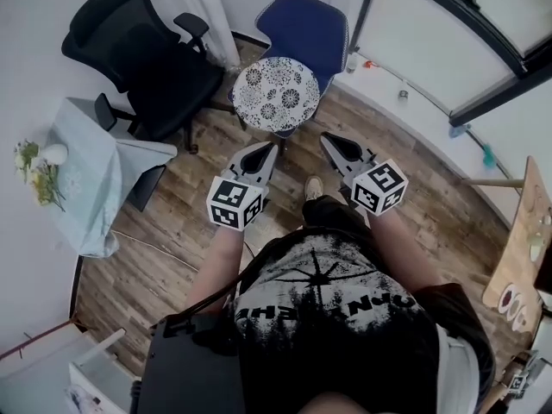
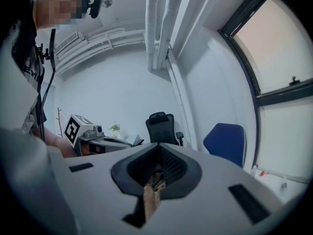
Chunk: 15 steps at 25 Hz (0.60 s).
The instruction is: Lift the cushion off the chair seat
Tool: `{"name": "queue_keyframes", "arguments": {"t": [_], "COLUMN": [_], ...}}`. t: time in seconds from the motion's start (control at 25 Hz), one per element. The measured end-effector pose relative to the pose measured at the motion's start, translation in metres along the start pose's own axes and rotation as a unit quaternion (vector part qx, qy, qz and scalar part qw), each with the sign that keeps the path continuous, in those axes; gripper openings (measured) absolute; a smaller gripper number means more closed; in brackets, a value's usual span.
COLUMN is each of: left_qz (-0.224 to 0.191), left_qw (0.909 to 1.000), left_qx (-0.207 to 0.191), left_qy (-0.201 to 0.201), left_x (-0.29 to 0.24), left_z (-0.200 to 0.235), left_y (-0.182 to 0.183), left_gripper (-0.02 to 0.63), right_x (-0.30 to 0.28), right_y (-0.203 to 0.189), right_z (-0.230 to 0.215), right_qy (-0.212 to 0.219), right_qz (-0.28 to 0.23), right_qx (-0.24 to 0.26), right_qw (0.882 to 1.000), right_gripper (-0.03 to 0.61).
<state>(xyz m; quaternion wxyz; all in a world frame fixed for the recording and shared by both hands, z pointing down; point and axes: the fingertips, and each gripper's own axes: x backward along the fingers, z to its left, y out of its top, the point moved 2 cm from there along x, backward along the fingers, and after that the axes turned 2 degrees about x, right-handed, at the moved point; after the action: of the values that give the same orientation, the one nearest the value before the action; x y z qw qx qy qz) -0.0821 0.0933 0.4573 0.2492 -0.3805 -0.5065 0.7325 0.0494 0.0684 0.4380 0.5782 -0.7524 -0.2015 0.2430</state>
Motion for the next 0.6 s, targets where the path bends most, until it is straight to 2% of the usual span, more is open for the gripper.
{"name": "queue_keyframes", "arguments": {"t": [0.16, 0.6], "left_qz": [0.008, 0.007], "left_qw": [0.9999, 0.9996], "left_qx": [0.007, 0.013], "left_qy": [0.001, 0.024], "left_x": [-0.026, -0.093], "left_z": [0.009, 0.044], "left_y": [0.01, 0.051], "left_gripper": [0.015, 0.015], "right_x": [-0.014, -0.056], "right_y": [0.013, 0.05], "right_z": [-0.027, -0.108], "right_qy": [0.006, 0.025], "right_qz": [0.004, 0.002], "right_qx": [0.011, 0.002], "right_qw": [1.0, 1.0], "right_gripper": [0.02, 0.02]}}
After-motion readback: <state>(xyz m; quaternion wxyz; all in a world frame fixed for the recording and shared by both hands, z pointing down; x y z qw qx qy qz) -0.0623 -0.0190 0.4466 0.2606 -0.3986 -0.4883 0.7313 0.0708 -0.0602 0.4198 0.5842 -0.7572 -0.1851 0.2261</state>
